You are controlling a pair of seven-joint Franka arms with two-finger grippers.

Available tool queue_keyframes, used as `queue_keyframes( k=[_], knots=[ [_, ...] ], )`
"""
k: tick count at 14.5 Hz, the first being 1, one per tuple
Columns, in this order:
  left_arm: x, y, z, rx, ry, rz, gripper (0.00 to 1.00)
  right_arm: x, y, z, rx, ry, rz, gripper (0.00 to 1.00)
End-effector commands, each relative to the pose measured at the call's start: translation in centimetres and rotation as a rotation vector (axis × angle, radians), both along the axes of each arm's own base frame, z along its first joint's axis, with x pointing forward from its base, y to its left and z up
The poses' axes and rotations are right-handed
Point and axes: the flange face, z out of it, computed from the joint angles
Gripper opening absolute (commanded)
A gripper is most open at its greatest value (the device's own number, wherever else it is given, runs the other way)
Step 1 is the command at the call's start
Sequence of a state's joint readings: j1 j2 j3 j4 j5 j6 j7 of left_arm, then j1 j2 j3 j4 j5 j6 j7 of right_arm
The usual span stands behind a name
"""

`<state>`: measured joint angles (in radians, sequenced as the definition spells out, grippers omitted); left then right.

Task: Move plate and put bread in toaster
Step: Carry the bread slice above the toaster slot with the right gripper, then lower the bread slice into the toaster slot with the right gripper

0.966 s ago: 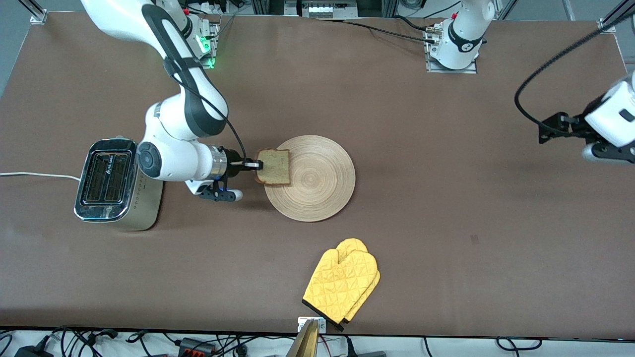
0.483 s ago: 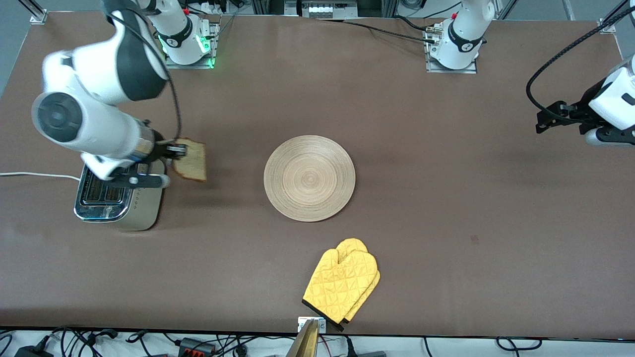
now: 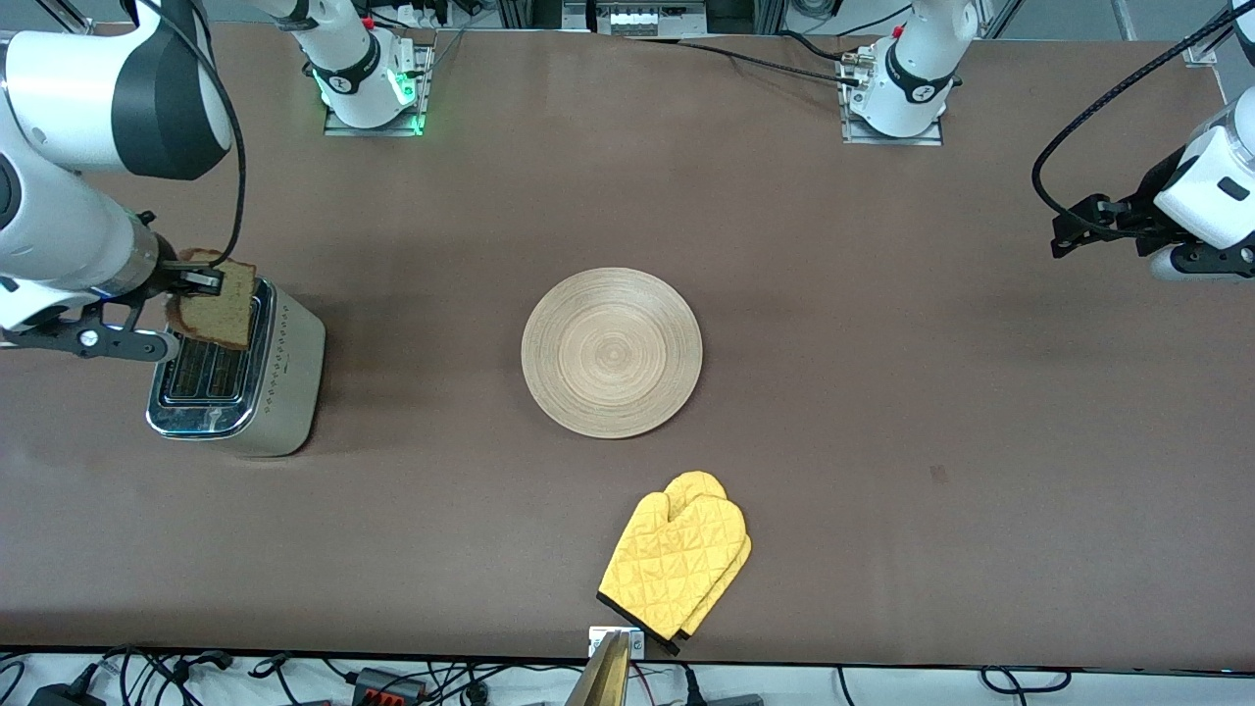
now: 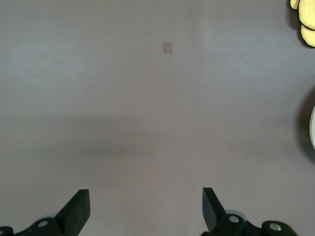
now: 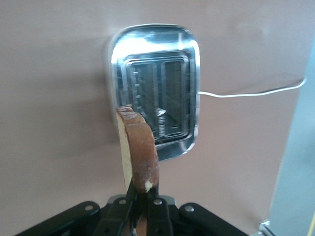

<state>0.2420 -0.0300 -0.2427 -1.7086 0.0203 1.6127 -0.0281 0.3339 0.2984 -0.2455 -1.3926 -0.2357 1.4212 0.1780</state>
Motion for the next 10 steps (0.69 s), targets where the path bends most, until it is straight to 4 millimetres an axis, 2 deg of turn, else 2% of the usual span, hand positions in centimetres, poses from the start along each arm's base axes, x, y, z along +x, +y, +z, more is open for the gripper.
queue_keyframes(
  k=[1,4,8,10],
  knots=[
    [-0.7,-0.3,0.3,-0.007,-0.013,0.014,1.00,1.7,-3.8,-1.1,-0.001,0.007,0.037,0.00],
    [-0.7,-0.3,0.4,-0.008,-0.016,0.017,1.00,2.8,-4.9,-2.6,0.004,-0.005,0.051,0.00],
    [-0.4,0.6,0.1,-0.045,-0.020,0.044,1.00,3.6,-4.5,-5.0,0.078,0.006,0.033,0.00],
    [-0.2,0.7,-0.3,-0.053,-0.013,0.048,1.00,3.9,-4.4,-4.8,0.081,-0.020,0.034,0.00]
  ],
)
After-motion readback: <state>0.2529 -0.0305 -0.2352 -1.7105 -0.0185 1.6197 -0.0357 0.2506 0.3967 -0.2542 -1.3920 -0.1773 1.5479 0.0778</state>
